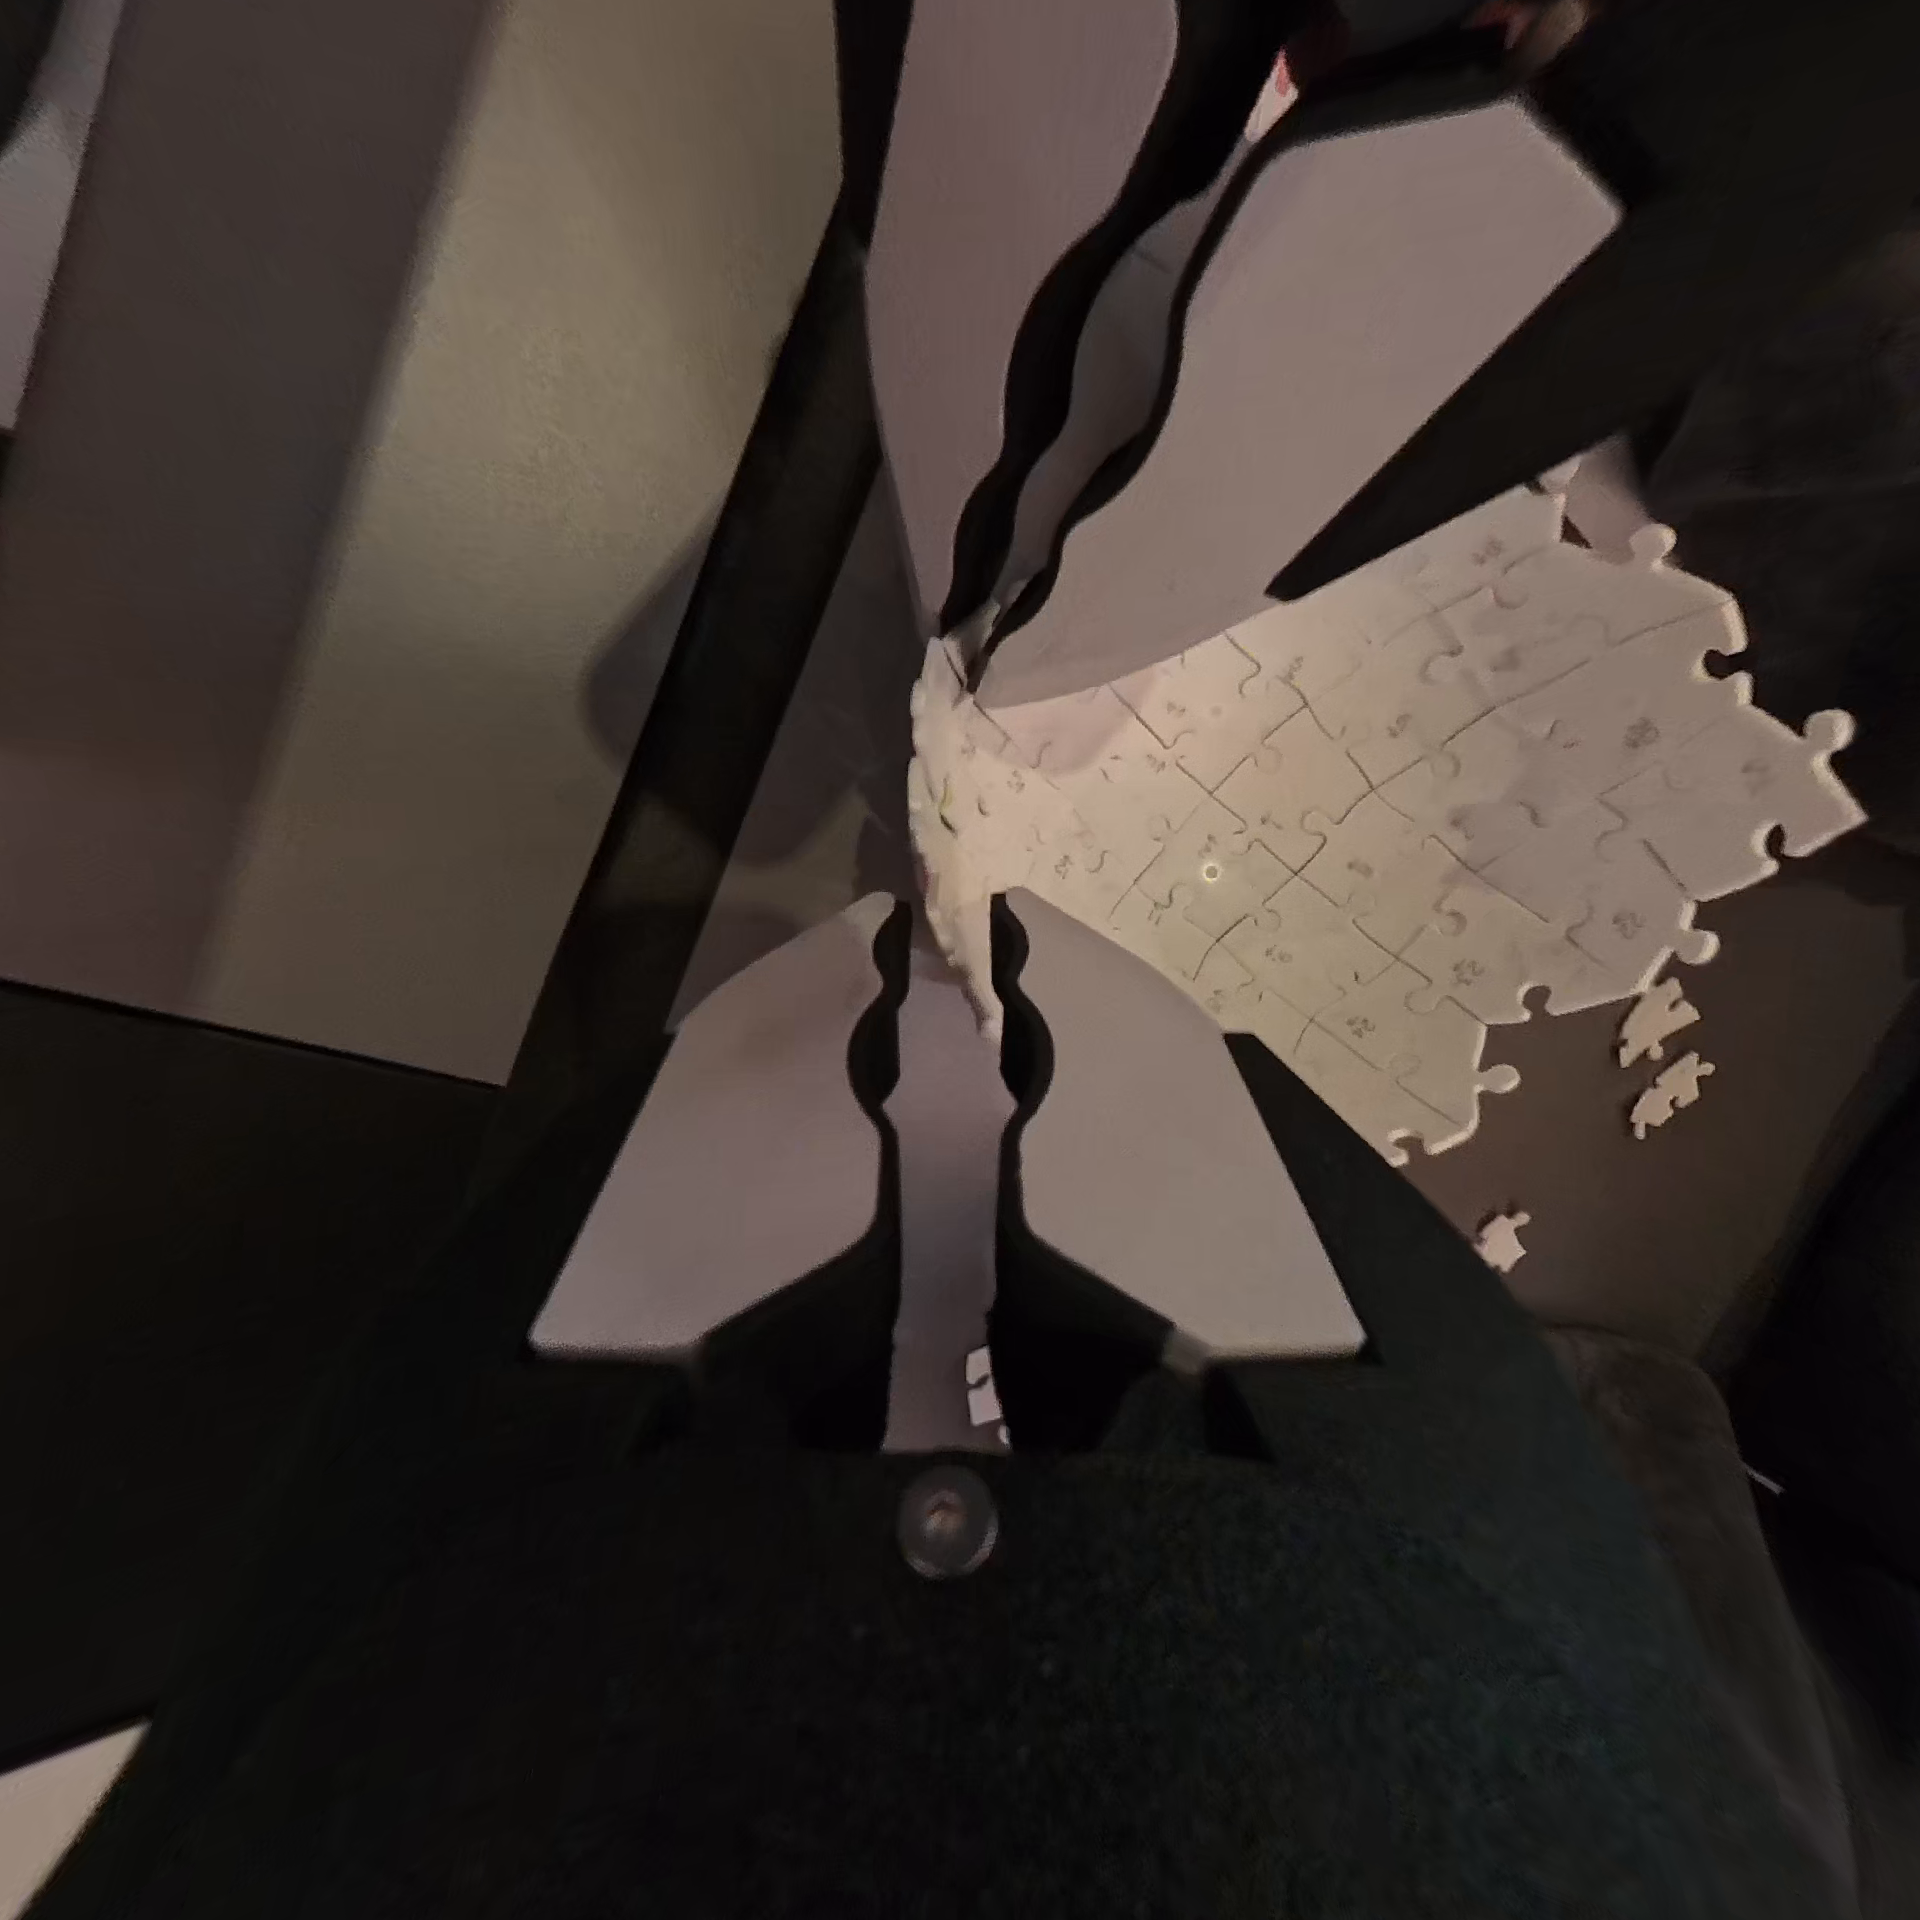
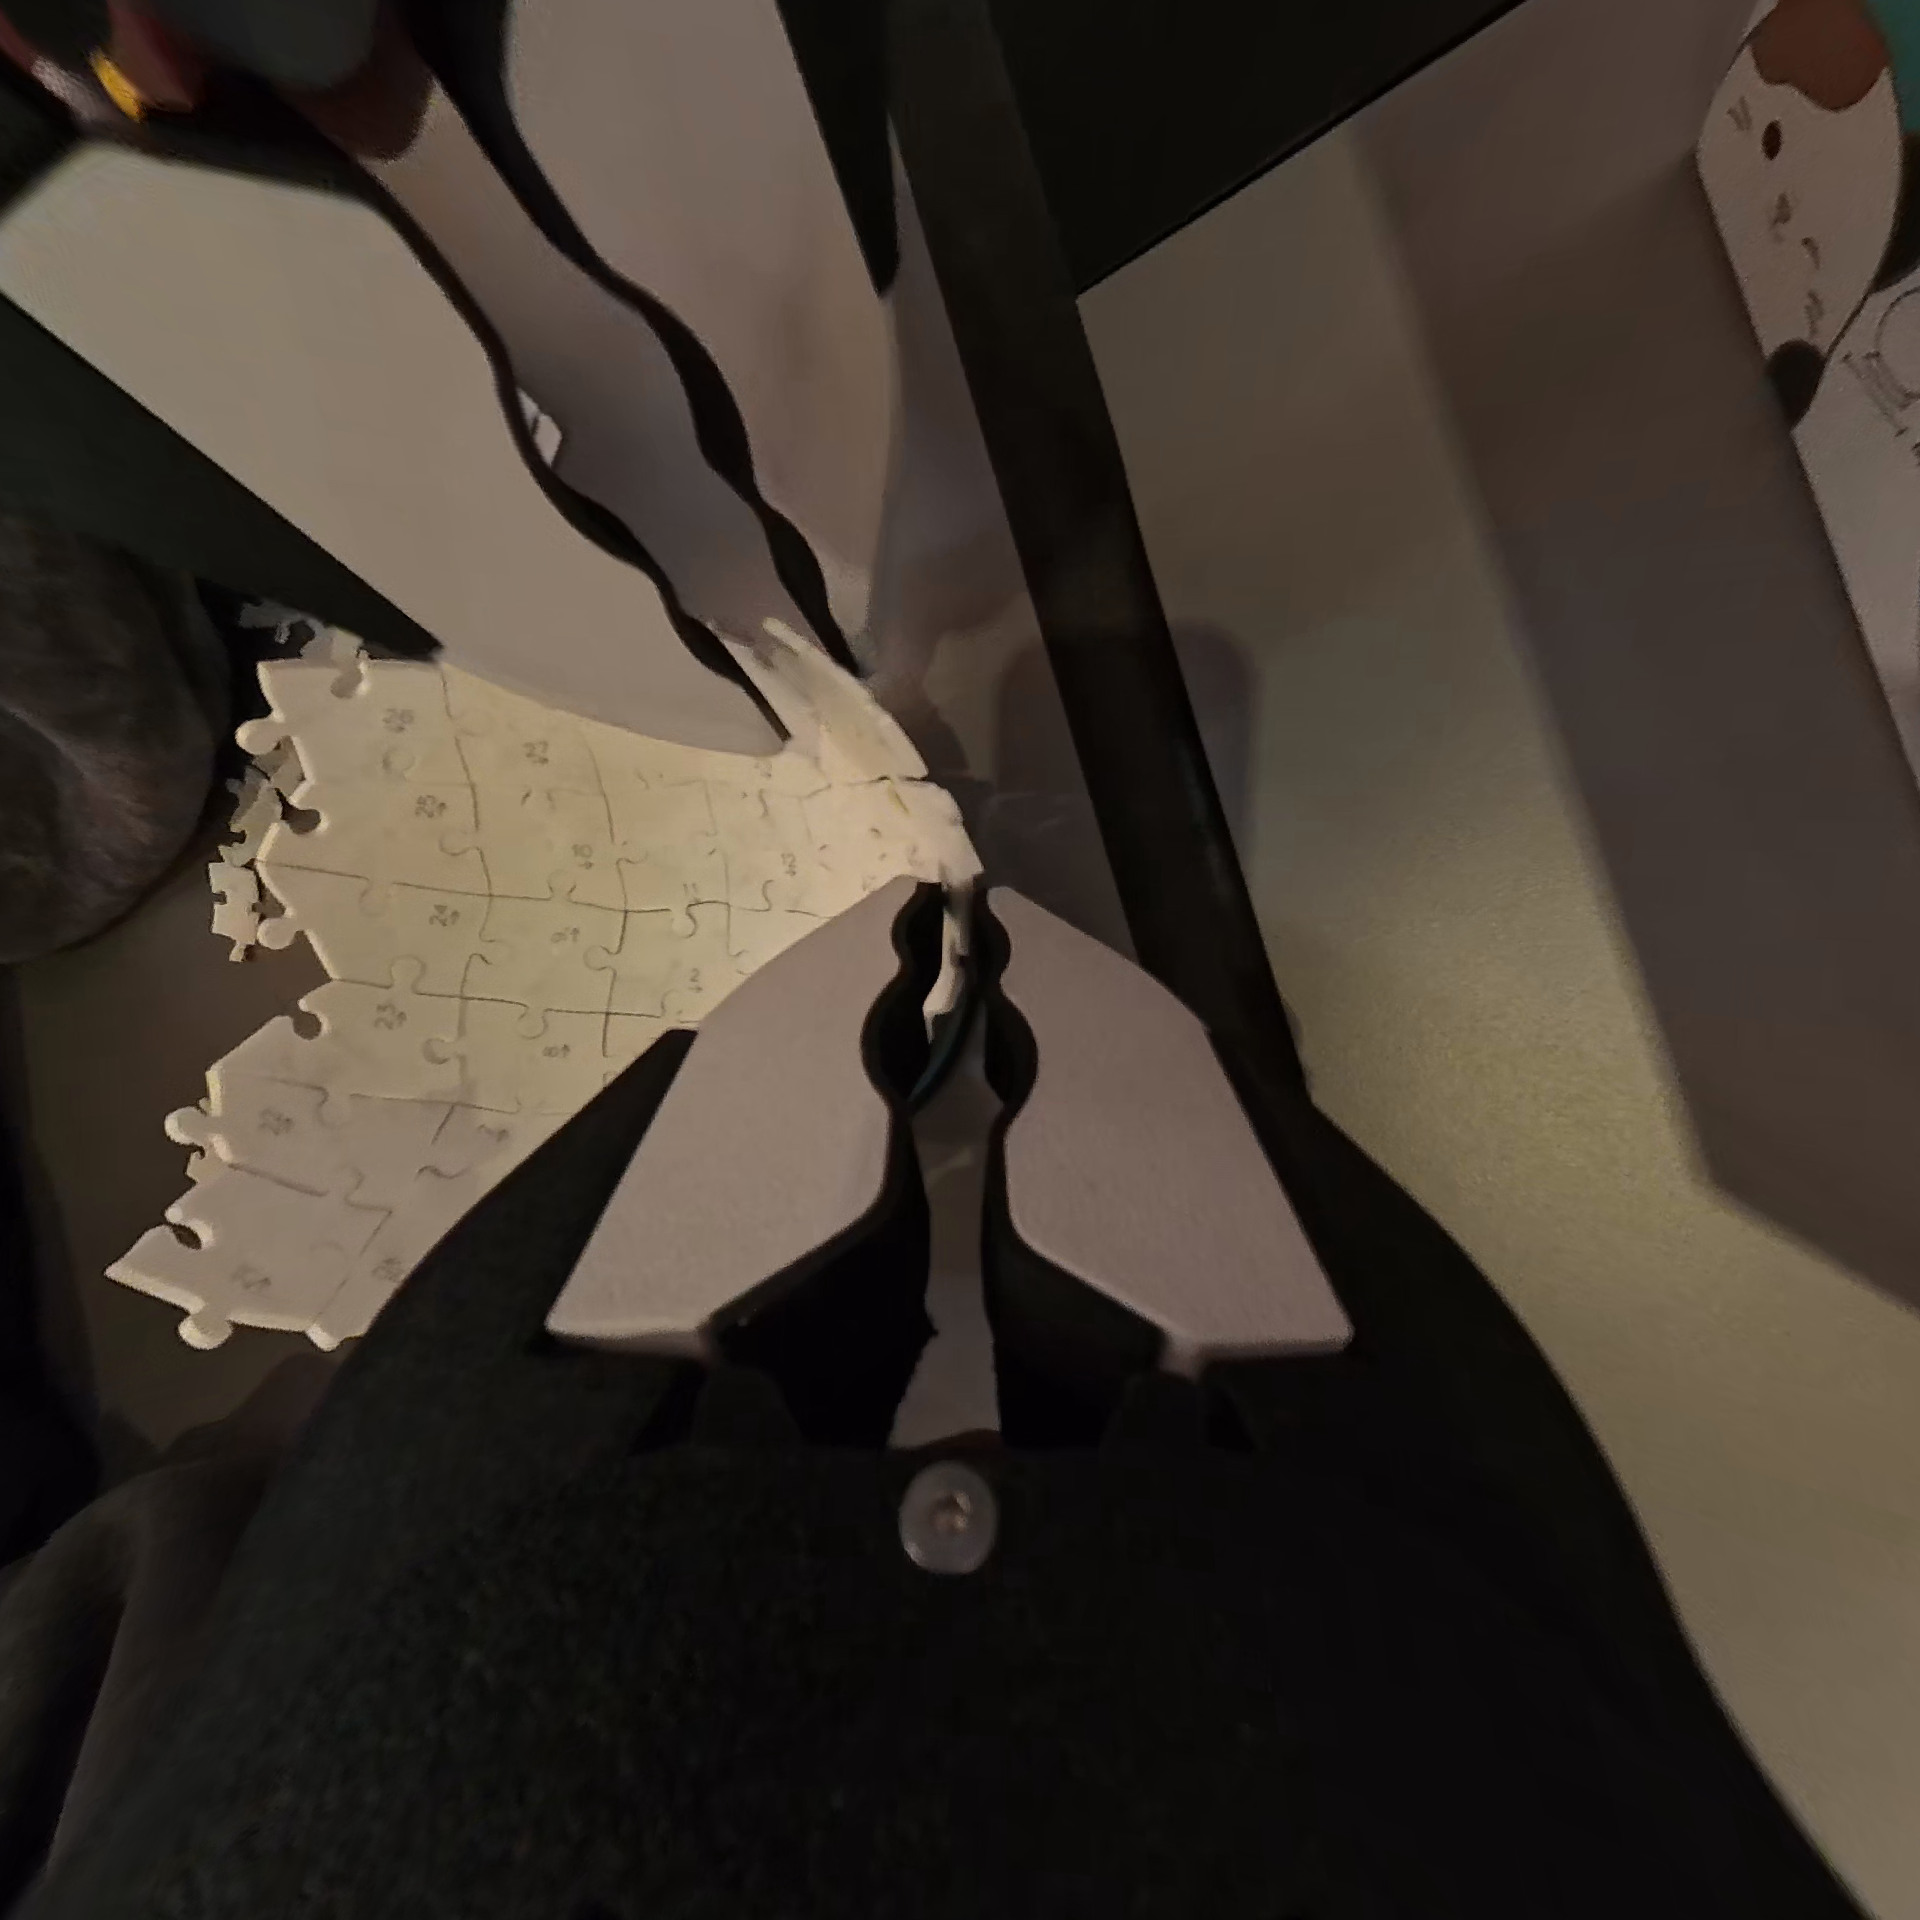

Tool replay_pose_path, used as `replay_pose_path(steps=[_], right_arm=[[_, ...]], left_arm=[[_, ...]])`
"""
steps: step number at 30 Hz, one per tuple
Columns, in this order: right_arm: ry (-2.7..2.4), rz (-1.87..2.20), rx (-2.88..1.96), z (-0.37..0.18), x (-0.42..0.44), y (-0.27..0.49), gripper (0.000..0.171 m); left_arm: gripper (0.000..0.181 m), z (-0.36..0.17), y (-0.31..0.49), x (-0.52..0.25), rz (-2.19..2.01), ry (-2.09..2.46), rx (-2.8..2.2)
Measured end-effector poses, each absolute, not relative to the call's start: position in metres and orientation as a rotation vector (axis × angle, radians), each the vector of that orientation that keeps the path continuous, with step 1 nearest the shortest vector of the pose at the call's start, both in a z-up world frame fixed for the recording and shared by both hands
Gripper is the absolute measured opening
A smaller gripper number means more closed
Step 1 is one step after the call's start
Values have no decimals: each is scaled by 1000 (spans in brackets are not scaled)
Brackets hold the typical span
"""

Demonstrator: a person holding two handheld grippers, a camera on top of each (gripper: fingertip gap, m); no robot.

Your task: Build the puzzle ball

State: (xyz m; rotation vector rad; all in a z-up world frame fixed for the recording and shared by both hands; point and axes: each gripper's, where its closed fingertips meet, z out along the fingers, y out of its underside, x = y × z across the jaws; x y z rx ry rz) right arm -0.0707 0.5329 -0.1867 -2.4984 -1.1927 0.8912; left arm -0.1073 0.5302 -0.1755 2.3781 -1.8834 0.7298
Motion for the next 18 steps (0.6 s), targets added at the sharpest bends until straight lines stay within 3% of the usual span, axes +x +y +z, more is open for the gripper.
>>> replay_pose_path(steps=[13, 18], right_arm=[[-1142, 746, -2663, -190, -67, 529, 7], [-1126, 716, -2736, -194, -67, 524, 8]], left_arm=[[19, -124, 527, -127, 560, -2012, 2523], [21, -73, 511, -125, 575, -2173, 2671]])
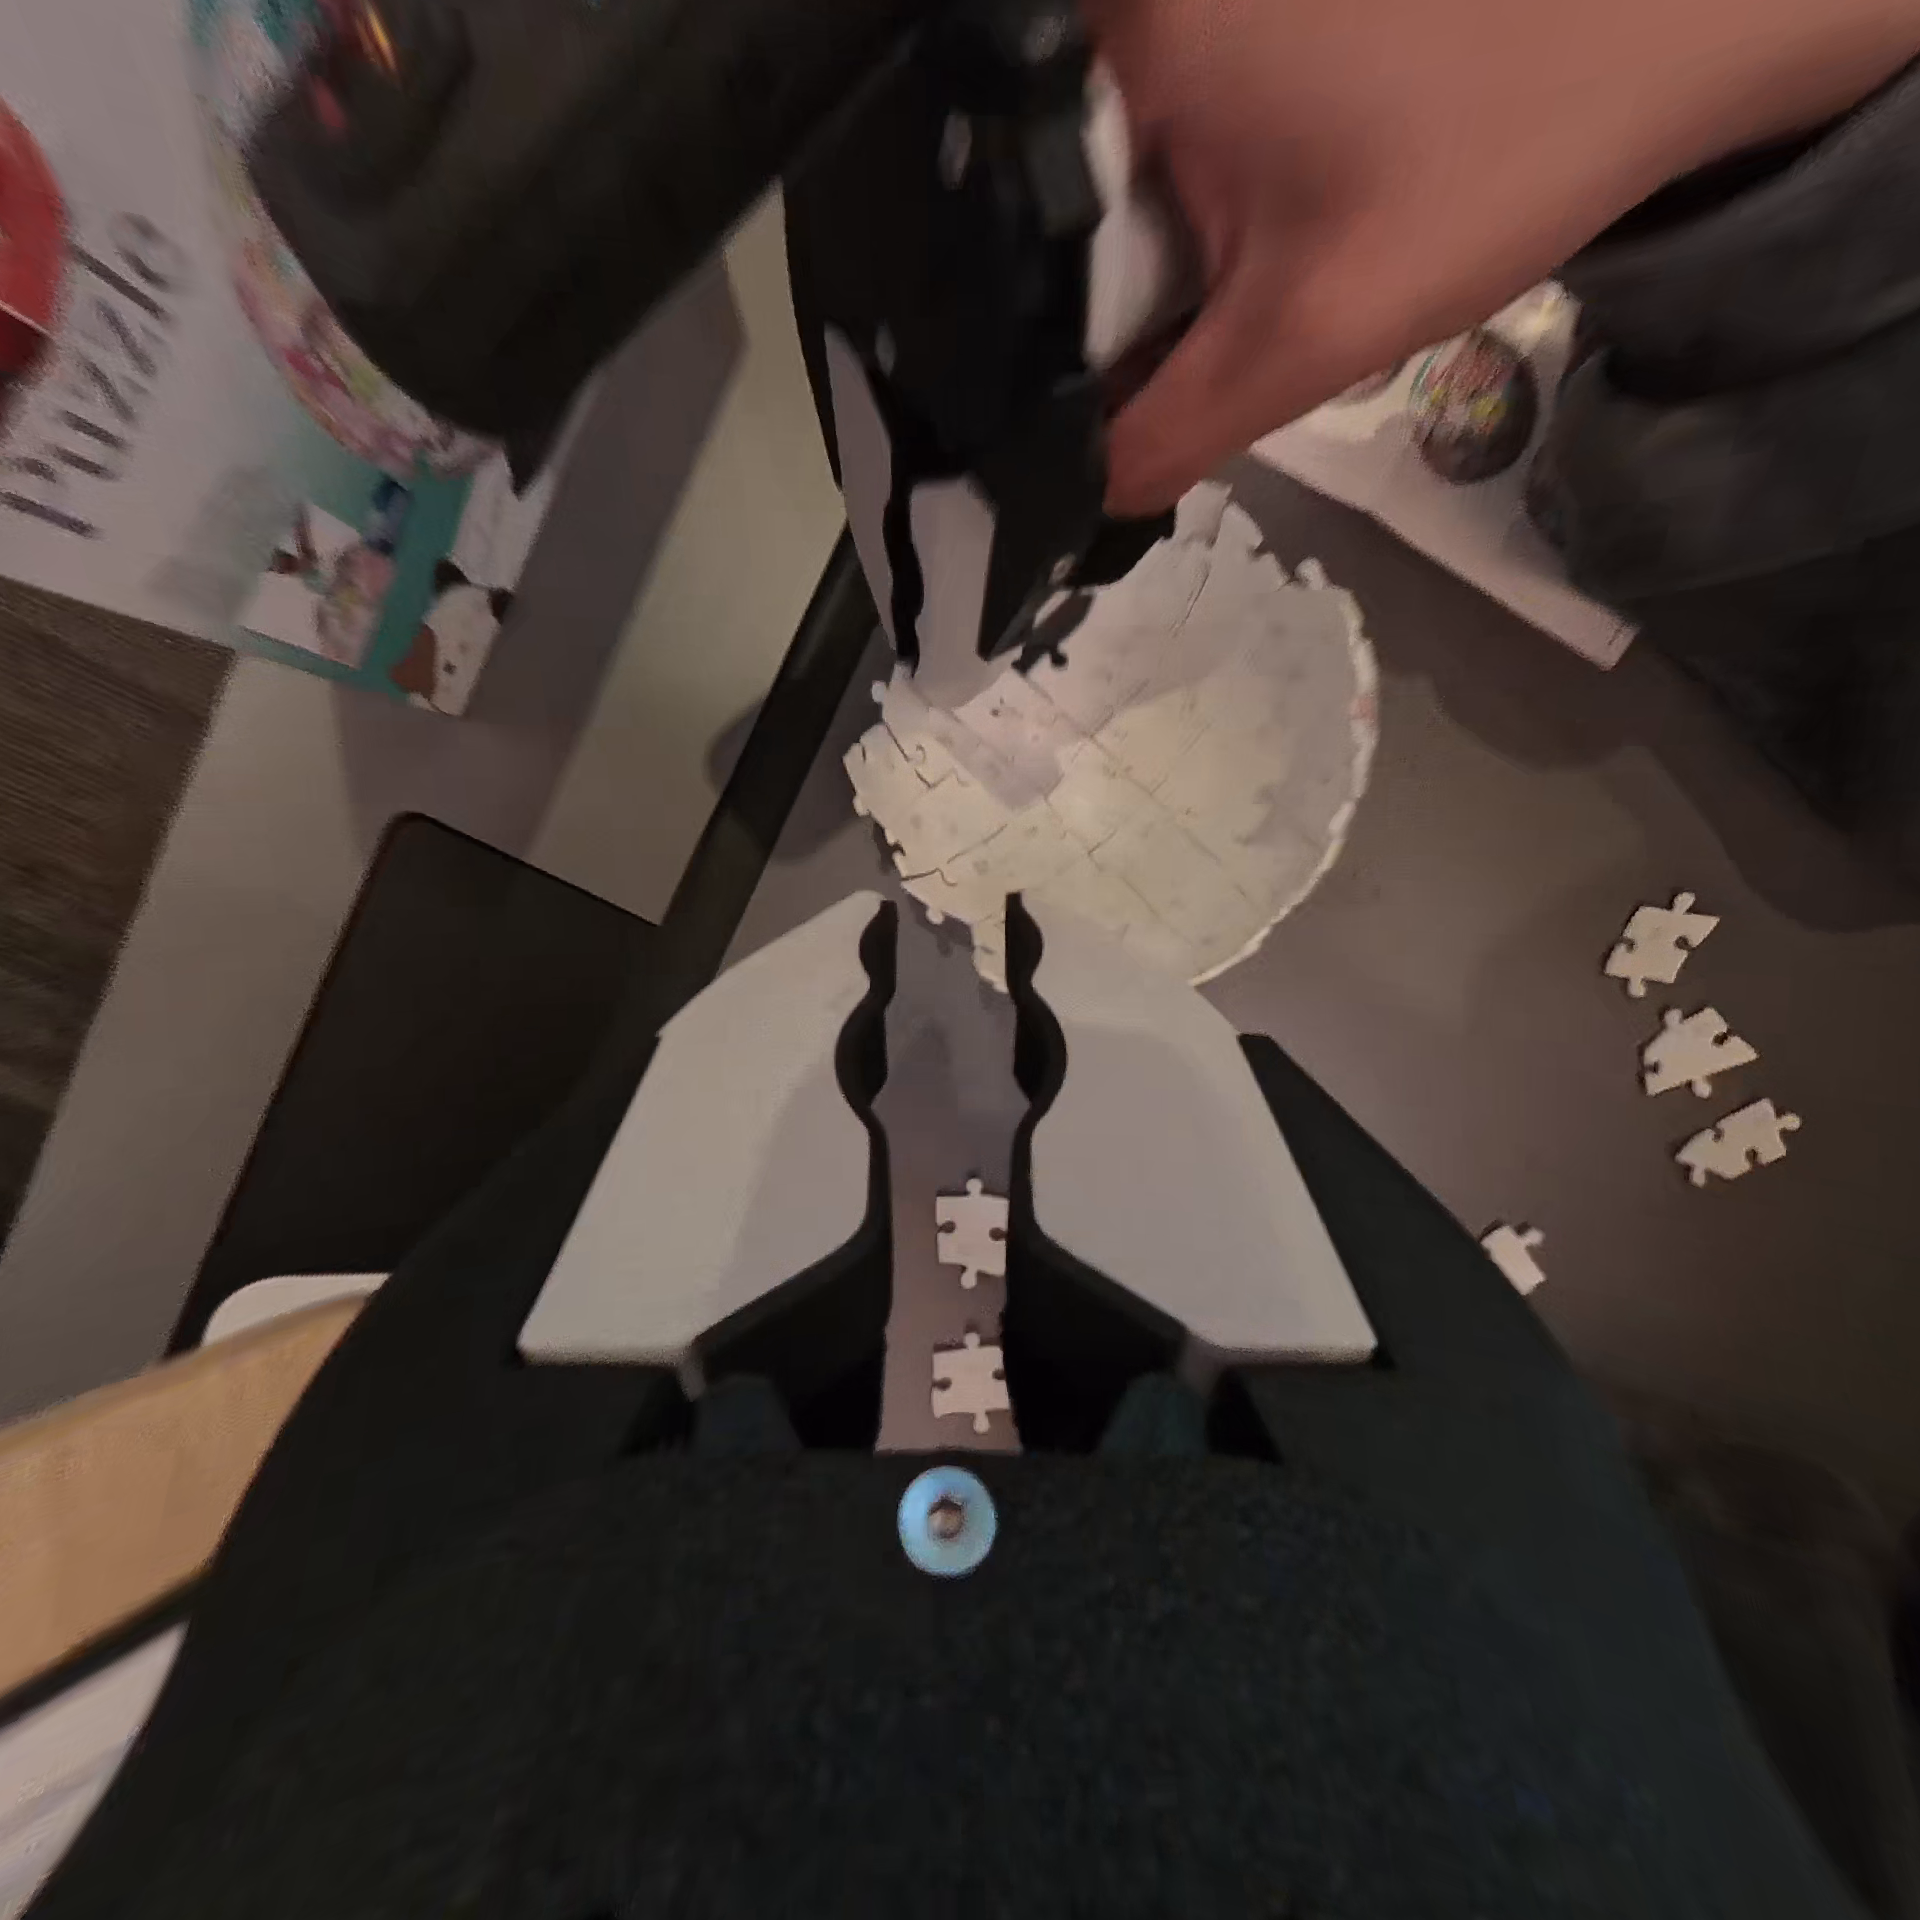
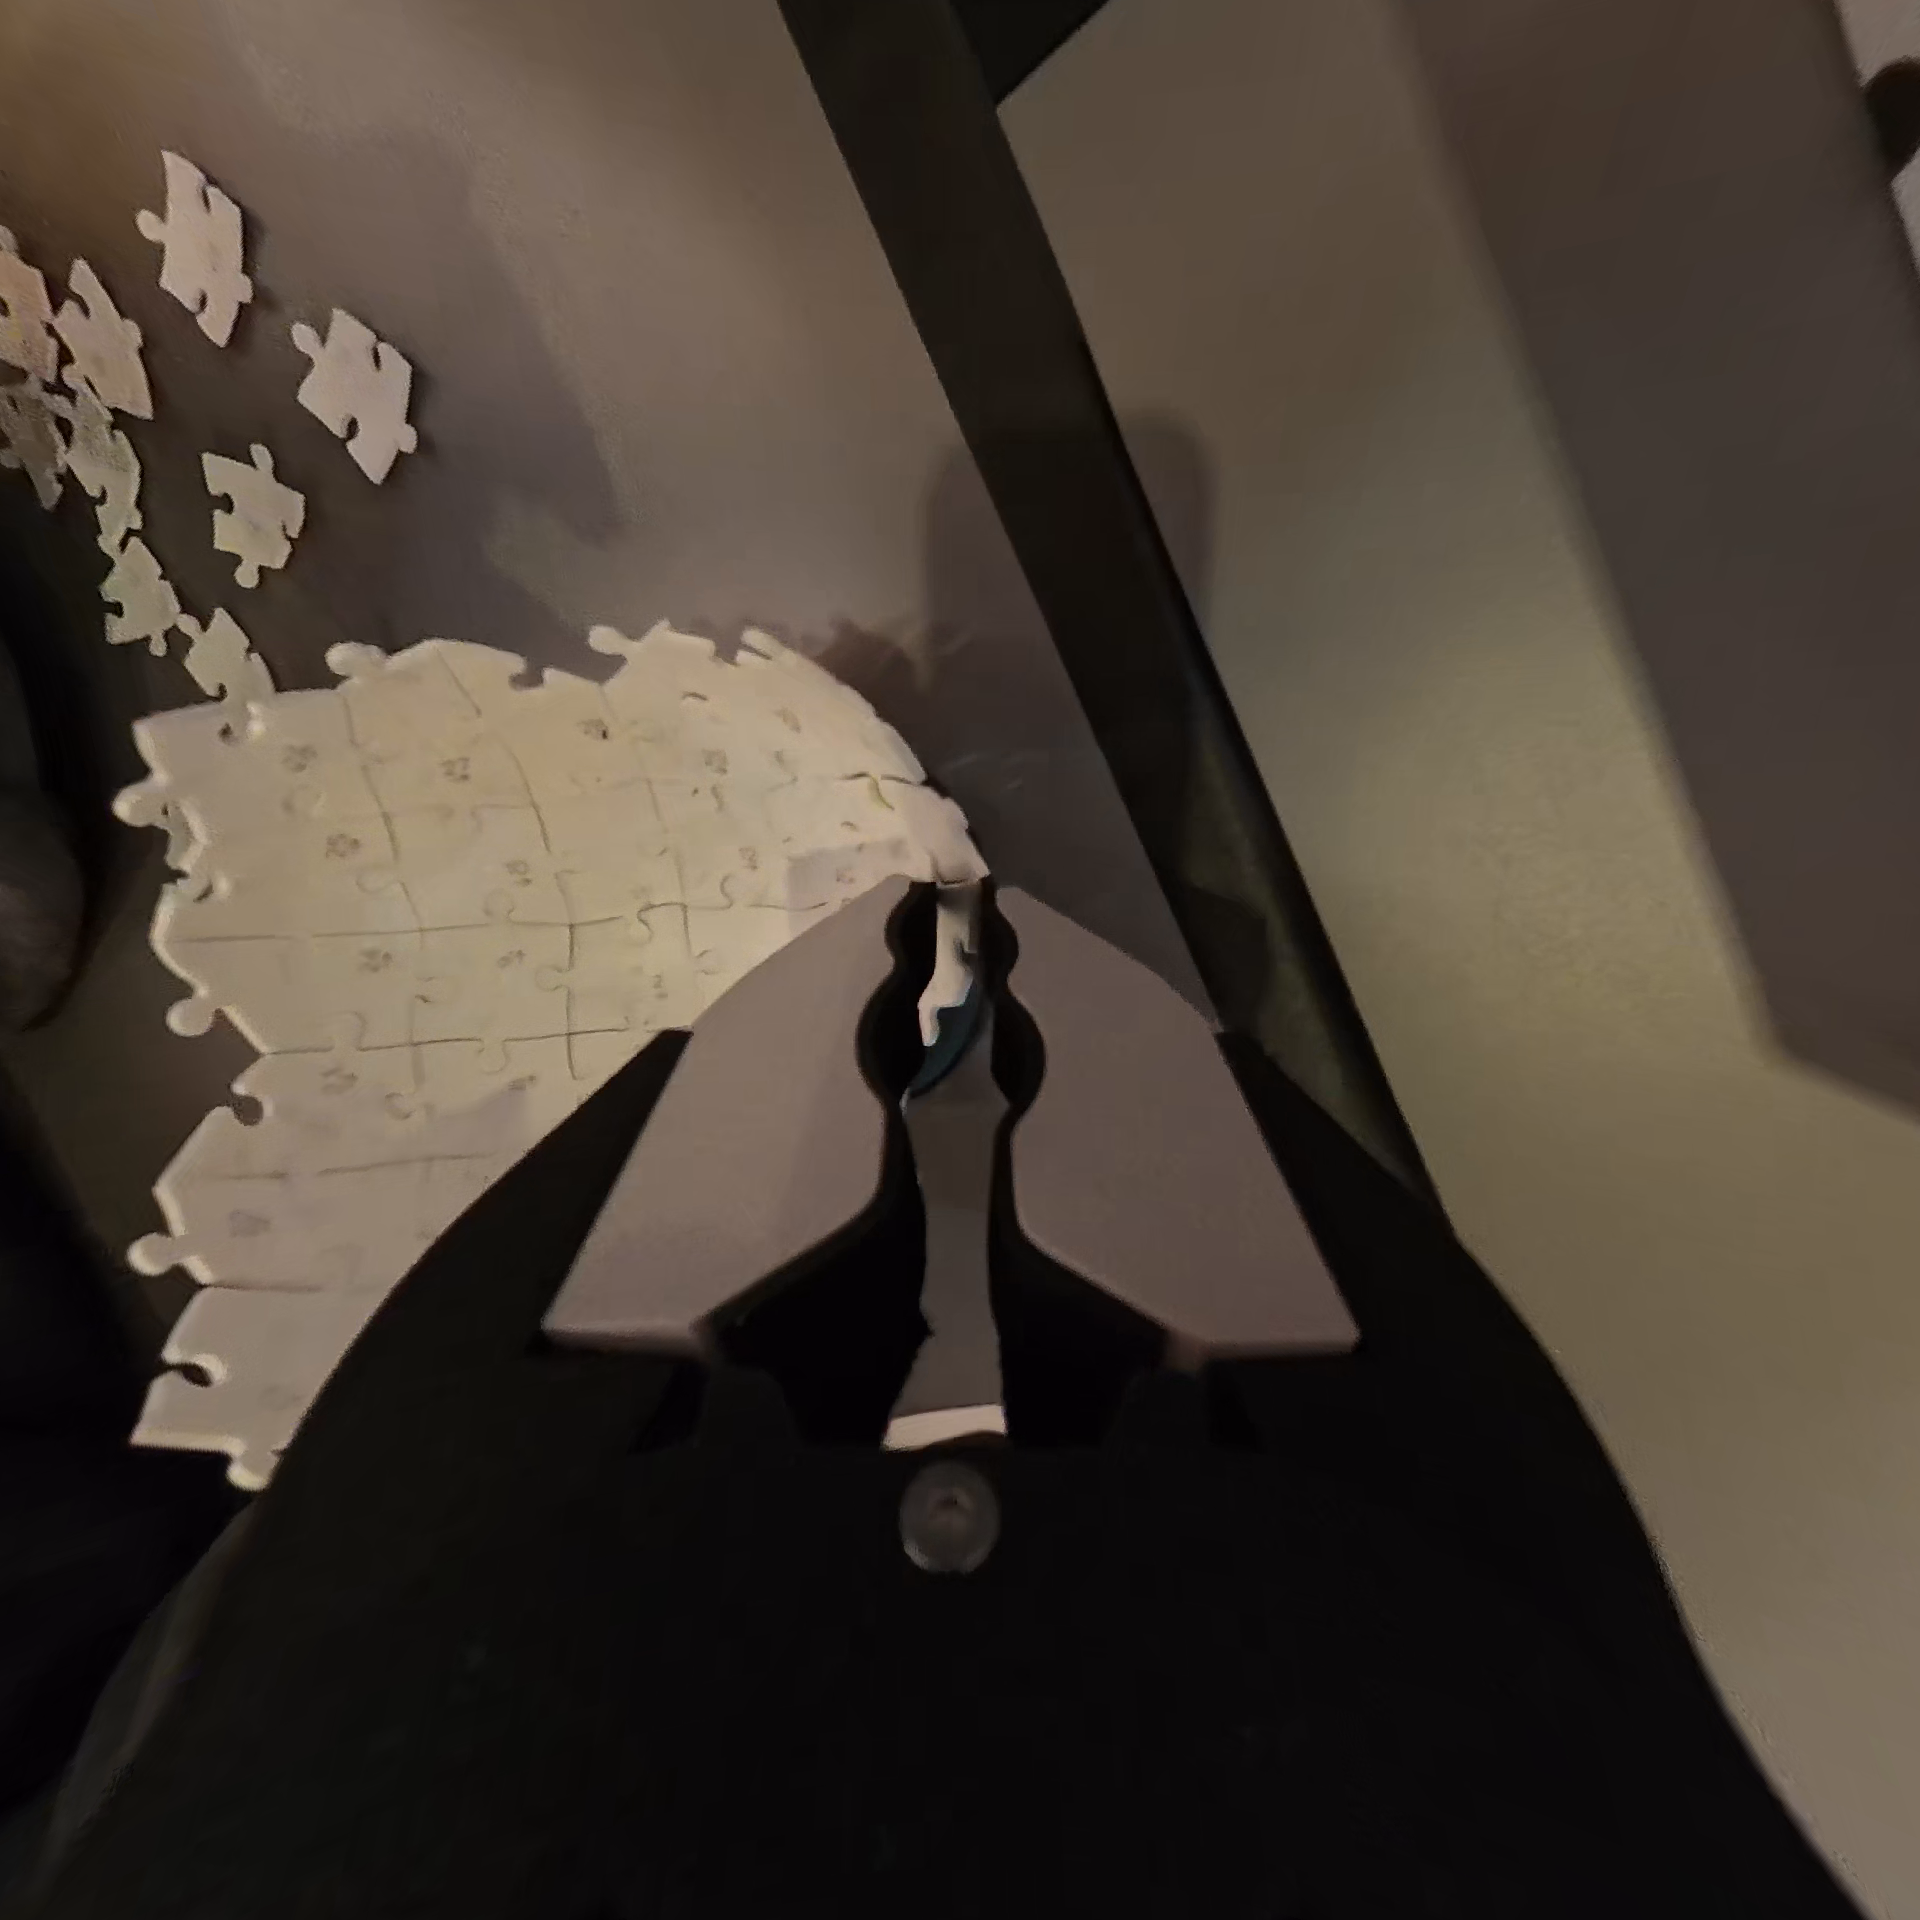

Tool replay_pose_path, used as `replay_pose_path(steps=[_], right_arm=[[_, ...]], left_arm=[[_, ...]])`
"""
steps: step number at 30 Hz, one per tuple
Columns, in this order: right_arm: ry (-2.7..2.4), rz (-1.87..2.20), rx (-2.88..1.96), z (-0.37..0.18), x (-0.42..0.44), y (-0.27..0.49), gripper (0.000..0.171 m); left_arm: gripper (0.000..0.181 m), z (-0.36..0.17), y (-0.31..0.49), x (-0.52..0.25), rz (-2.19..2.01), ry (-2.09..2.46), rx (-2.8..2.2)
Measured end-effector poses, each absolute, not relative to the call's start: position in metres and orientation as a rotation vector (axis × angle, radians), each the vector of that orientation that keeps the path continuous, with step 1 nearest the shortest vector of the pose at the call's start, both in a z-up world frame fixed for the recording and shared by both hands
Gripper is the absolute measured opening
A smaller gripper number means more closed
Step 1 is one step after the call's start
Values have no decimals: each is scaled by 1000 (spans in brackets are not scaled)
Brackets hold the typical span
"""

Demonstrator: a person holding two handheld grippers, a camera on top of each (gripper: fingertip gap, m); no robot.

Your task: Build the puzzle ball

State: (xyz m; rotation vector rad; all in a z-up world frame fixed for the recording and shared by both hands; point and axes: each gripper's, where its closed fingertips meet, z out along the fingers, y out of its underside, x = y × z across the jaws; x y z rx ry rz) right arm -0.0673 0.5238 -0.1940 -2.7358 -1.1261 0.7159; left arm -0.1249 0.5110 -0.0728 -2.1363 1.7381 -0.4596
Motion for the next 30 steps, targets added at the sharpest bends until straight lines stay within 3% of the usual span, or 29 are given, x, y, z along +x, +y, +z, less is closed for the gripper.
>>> replay_pose_path(steps=[6, 16, 30], right_arm=[[-1136, 628, -2817, -196, -59, 515, 8], [-1092, 684, -2858, -198, -54, 511, 12], [-1076, 755, -2672, -162, -52, 518, 19]], left_arm=[[27, -20, 482, -130, -483, 1544, -1982], [27, -73, 442, -134, -638, 1408, -2031], [36, -95, 430, -165, -930, 899, -1912]])
